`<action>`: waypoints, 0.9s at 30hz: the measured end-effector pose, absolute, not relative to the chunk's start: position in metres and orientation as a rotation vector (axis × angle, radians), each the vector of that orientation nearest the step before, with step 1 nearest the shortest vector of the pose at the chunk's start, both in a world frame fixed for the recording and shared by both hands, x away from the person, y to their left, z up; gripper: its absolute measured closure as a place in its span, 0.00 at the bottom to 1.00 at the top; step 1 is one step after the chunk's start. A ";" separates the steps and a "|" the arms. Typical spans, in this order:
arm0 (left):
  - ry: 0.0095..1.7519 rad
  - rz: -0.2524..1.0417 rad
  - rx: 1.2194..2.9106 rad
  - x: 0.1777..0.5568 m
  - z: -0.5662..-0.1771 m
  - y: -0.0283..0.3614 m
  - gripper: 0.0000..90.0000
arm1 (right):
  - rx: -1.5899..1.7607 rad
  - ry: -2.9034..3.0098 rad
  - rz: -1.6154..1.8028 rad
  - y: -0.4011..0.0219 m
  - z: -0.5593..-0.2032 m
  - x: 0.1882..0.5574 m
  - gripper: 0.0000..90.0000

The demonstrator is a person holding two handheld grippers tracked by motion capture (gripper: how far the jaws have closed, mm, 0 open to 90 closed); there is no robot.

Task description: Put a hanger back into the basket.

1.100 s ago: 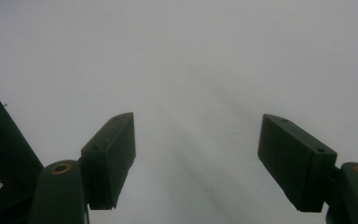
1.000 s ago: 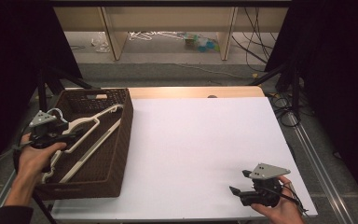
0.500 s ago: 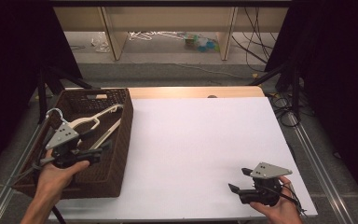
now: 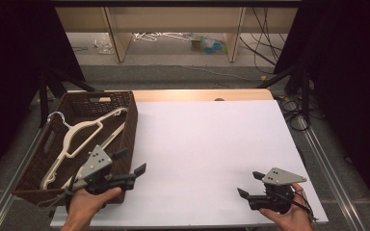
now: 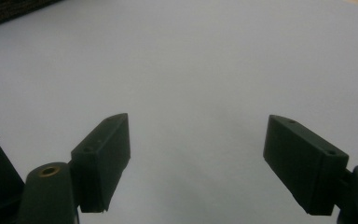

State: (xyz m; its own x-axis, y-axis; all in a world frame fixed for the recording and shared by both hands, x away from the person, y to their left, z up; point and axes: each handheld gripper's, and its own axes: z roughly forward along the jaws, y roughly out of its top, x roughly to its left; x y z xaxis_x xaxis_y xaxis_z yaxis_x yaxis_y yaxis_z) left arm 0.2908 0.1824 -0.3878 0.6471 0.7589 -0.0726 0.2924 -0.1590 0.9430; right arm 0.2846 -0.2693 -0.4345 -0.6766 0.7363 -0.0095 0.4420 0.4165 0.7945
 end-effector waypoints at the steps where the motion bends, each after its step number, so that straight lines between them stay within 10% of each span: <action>1: 0.834 0.518 1.748 0.289 -0.390 0.180 0.23 | 1.005 2.319 1.144 -0.269 -0.434 0.285 0.27; 27: 0.803 0.522 1.784 0.264 -0.433 0.162 0.19 | 0.940 2.262 1.277 -0.262 -0.431 0.276 0.23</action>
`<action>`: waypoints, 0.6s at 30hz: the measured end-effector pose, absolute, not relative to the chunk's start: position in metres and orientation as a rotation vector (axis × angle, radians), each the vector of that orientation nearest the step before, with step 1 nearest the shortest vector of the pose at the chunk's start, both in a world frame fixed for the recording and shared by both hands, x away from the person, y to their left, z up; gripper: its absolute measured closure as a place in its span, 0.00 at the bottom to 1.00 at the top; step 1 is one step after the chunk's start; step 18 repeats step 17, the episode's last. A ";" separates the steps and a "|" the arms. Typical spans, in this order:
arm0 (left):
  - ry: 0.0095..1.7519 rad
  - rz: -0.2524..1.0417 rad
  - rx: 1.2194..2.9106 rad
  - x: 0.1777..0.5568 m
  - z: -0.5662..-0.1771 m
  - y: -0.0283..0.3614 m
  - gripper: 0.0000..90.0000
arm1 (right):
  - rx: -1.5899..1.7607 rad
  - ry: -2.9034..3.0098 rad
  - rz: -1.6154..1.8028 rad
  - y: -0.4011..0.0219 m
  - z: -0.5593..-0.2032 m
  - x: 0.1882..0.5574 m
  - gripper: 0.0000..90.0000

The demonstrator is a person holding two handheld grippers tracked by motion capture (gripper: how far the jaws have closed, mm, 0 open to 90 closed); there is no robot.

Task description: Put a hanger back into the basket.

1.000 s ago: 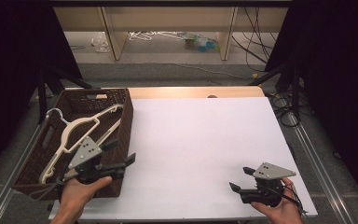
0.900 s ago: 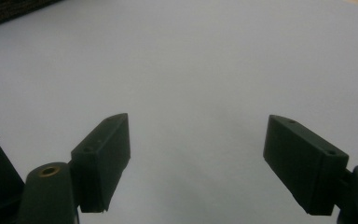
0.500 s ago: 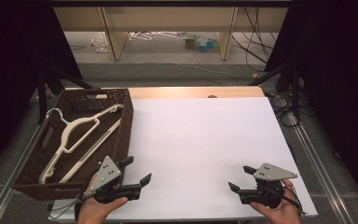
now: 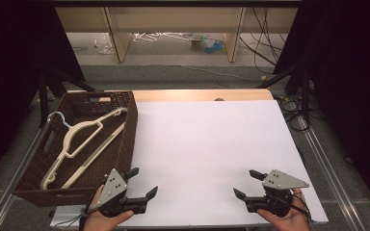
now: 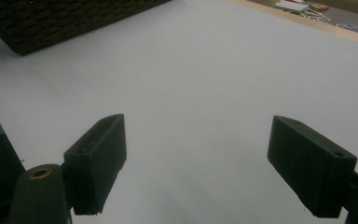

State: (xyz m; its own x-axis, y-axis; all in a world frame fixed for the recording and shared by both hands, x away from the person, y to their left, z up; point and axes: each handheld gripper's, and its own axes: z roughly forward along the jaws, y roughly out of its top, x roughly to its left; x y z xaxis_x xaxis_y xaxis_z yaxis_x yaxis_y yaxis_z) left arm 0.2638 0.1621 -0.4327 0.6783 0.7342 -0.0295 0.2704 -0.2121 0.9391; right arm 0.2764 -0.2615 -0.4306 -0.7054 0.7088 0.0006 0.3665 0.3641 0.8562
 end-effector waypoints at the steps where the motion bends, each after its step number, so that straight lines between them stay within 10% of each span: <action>1: 0.815 0.519 1.779 0.263 -0.433 0.161 0.19 | 0.942 2.265 1.278 -0.261 -0.431 0.276 0.23; 18: 0.804 0.509 1.786 0.265 -0.435 0.162 0.19 | 0.924 2.256 1.279 -0.259 -0.432 0.275 0.22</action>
